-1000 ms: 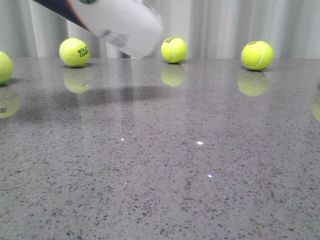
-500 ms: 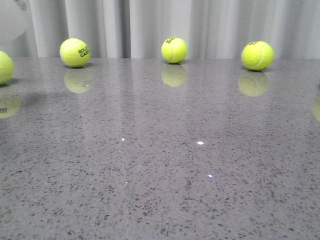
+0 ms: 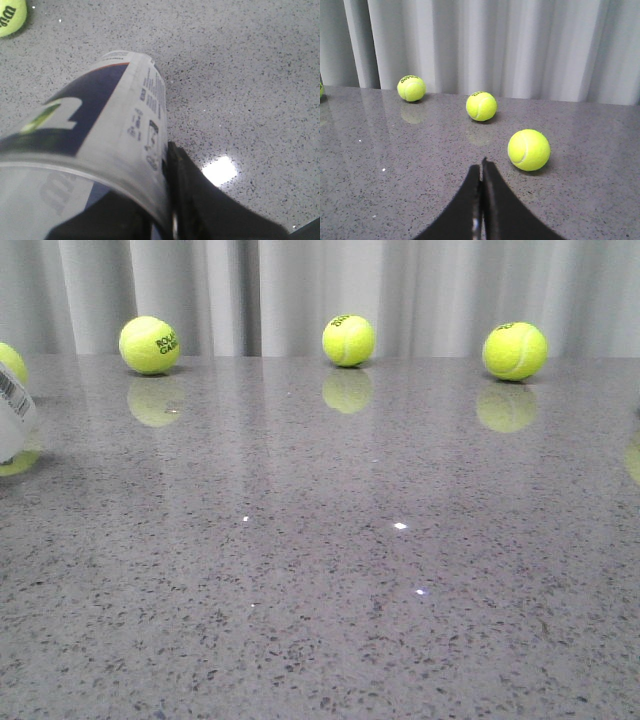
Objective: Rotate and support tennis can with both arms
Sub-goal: 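Lift the can with the left gripper and rotate it upright, then set the can upright on the table with the left gripper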
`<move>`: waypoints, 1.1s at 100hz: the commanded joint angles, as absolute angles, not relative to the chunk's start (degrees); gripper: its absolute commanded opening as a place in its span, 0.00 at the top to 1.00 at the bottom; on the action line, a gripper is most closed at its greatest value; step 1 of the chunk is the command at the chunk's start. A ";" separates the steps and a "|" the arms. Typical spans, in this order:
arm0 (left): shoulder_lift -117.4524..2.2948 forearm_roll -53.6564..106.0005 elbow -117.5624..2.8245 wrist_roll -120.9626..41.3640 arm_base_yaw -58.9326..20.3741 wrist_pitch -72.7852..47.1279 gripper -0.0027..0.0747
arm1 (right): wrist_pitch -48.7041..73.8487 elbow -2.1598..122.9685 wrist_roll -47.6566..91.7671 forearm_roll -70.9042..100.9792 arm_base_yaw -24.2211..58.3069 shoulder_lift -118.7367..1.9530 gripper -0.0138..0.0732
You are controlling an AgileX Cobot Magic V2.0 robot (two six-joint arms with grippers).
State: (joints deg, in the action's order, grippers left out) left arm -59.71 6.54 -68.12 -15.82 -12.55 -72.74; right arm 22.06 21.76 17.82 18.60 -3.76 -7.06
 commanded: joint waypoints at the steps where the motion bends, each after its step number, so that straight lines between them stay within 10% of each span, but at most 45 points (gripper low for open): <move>1: -59.00 7.18 -69.49 -14.92 -13.05 -73.04 0.94 | 17.33 23.16 18.20 19.27 -4.16 -7.62 0.92; 32: -60.82 7.38 -71.09 -14.55 -13.05 -72.91 0.28 | 17.33 23.16 18.20 19.27 -4.16 -7.62 0.92; 110: -75.51 9.01 -89.79 -14.55 -13.05 -73.01 0.28 | 17.33 23.16 18.20 19.27 -4.16 -7.62 0.92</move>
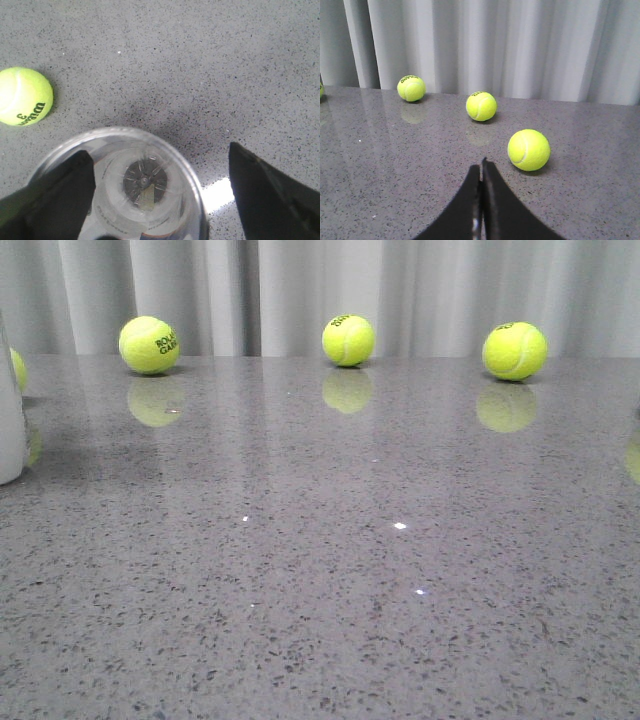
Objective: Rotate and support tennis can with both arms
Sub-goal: 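Set the can upright on the table with the left gripper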
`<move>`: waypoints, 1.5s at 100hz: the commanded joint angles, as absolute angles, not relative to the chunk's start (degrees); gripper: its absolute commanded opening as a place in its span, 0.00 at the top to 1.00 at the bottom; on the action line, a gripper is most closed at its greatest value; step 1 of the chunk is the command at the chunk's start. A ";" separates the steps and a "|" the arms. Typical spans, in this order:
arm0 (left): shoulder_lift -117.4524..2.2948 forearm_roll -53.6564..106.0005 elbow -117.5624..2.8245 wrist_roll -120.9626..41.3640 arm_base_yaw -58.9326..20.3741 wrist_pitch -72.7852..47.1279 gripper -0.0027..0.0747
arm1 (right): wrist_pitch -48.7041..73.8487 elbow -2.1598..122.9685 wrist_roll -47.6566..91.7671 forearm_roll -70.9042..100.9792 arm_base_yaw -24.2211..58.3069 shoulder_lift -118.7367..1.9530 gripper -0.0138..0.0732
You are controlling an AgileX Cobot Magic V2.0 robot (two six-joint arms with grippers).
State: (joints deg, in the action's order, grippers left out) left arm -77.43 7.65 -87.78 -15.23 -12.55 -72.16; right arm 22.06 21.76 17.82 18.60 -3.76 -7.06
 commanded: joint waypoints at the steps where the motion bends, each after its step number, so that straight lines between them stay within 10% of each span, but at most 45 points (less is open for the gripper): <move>1: -75.50 9.01 -89.79 -14.55 -13.05 -73.01 0.28 | 17.33 23.16 18.20 19.27 -4.16 -7.62 0.92; 66: -56.94 4.62 -87.26 -8.28 -13.05 -66.86 0.28 | 17.33 23.16 18.20 19.27 -4.16 -7.62 0.92; 118: -22.85 1.14 -46.16 -0.47 -12.94 -37.29 0.29 | 17.33 23.16 18.20 19.27 -4.16 -7.62 0.92; 150: -14.89 1.14 -22.71 -0.47 -12.94 -14.48 0.48 | 17.33 23.16 18.20 19.27 -4.16 -7.62 0.92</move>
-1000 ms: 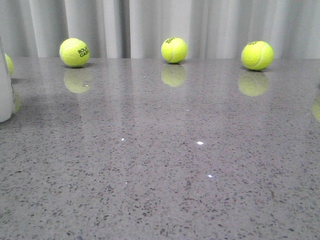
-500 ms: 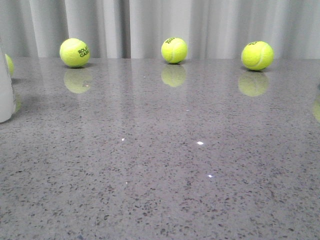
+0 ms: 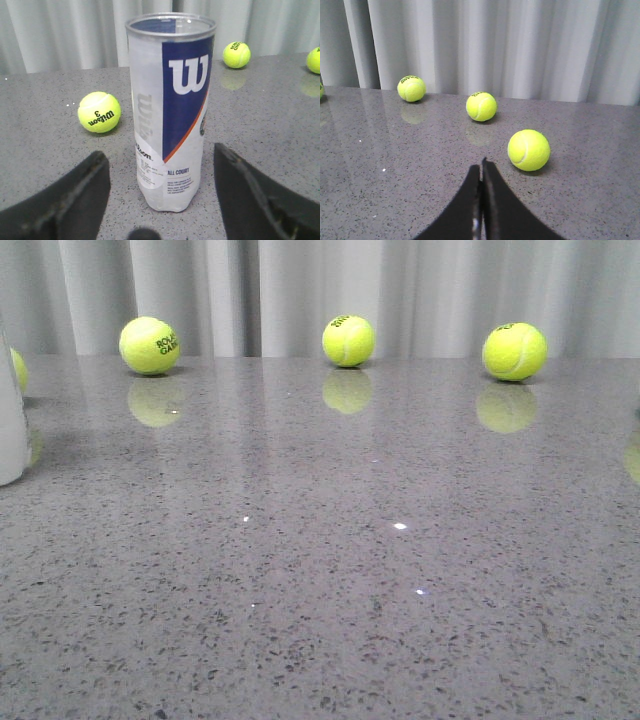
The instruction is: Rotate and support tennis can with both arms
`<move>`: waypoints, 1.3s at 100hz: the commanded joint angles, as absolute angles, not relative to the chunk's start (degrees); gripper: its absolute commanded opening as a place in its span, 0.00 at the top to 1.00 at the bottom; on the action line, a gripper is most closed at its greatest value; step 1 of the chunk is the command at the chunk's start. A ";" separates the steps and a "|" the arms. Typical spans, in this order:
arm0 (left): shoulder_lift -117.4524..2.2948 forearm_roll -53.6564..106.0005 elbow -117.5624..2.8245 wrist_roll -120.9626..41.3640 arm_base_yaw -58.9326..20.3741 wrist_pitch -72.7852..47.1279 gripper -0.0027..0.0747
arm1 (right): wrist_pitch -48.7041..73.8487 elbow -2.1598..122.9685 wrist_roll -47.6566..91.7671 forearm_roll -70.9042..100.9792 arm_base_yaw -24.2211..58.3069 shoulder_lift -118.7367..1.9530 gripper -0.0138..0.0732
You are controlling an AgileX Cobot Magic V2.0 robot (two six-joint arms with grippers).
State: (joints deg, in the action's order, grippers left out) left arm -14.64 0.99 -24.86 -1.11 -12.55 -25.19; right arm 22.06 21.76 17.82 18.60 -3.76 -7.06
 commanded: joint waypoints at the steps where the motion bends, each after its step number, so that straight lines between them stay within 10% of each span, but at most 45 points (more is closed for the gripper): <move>1: -14.89 1.14 -22.43 -0.47 -12.94 -13.73 0.49 | 17.33 23.16 18.20 19.27 -4.16 -7.62 0.92; 29: -14.89 1.14 -18.58 -0.47 -12.94 -8.95 1.00 | 17.33 23.16 18.20 19.27 -4.16 -7.62 0.92; 130: -14.62 -0.34 -17.14 -0.47 -12.32 -4.39 0.99 | 17.33 23.16 18.20 19.27 -4.16 -7.62 0.92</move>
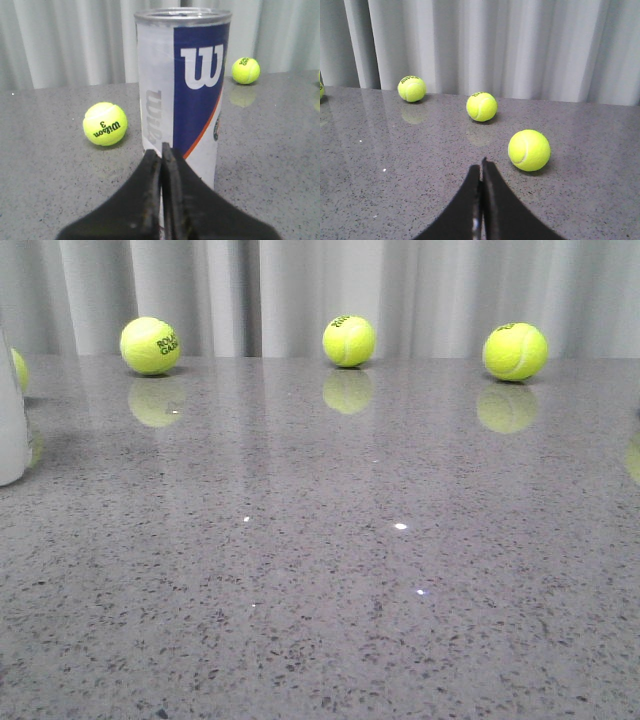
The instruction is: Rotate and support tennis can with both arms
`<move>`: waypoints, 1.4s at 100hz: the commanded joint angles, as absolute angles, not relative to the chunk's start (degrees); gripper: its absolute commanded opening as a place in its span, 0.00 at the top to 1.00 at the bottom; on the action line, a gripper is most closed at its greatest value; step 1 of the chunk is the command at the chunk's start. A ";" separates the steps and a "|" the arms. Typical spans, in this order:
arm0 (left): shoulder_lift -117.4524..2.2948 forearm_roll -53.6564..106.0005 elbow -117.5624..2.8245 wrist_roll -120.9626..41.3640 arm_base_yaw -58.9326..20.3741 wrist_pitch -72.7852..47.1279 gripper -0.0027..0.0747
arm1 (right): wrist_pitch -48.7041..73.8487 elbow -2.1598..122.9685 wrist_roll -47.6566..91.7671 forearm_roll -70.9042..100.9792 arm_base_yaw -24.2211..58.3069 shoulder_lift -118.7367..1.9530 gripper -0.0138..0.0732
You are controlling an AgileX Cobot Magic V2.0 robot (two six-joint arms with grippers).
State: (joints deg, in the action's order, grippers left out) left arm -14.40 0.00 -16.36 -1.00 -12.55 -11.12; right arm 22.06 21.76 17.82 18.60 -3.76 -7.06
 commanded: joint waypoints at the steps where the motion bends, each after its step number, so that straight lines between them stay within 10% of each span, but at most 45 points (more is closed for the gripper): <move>1: -14.46 -0.34 -16.91 -0.47 -12.18 -4.40 0.99 | 17.33 23.16 18.20 19.27 -4.16 -7.62 0.92; 140: 2.40 -1.19 2.56 -0.47 -5.49 2.18 0.99 | 17.33 23.16 18.20 19.27 -4.16 -7.67 0.92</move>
State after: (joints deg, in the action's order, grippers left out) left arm 0.21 -1.60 -0.16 -1.00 -5.64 -2.67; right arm 22.06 21.76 17.82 18.60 -3.76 -7.06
